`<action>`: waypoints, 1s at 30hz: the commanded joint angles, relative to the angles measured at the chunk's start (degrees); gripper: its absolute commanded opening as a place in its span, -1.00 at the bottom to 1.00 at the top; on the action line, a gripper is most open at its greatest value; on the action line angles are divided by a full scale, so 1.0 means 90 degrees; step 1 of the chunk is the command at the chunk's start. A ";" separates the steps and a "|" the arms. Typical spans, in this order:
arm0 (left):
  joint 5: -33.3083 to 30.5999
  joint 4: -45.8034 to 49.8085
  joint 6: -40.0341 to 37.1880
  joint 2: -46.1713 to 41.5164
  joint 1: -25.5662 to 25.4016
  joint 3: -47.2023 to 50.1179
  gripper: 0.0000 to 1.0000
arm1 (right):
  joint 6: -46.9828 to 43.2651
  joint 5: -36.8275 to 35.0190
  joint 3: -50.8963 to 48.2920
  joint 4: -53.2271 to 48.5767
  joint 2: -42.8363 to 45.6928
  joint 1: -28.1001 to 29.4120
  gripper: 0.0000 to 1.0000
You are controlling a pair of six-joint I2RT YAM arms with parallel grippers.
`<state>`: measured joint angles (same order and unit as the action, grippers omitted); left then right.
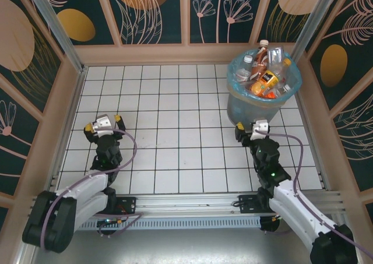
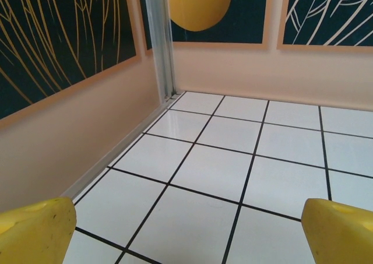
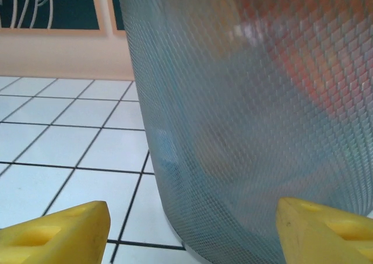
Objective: Put the plastic bottles in the bin
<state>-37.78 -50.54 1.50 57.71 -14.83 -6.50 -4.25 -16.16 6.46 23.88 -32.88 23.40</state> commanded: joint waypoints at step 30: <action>0.2782 -0.2754 0.0200 0.3261 0.1316 -0.0635 0.97 | 0.1290 0.2313 -0.0523 0.8105 -0.6400 -0.3493 0.82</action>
<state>-11.90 -72.29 1.96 86.96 -3.36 -11.16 6.20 6.44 0.86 90.52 -90.39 -7.84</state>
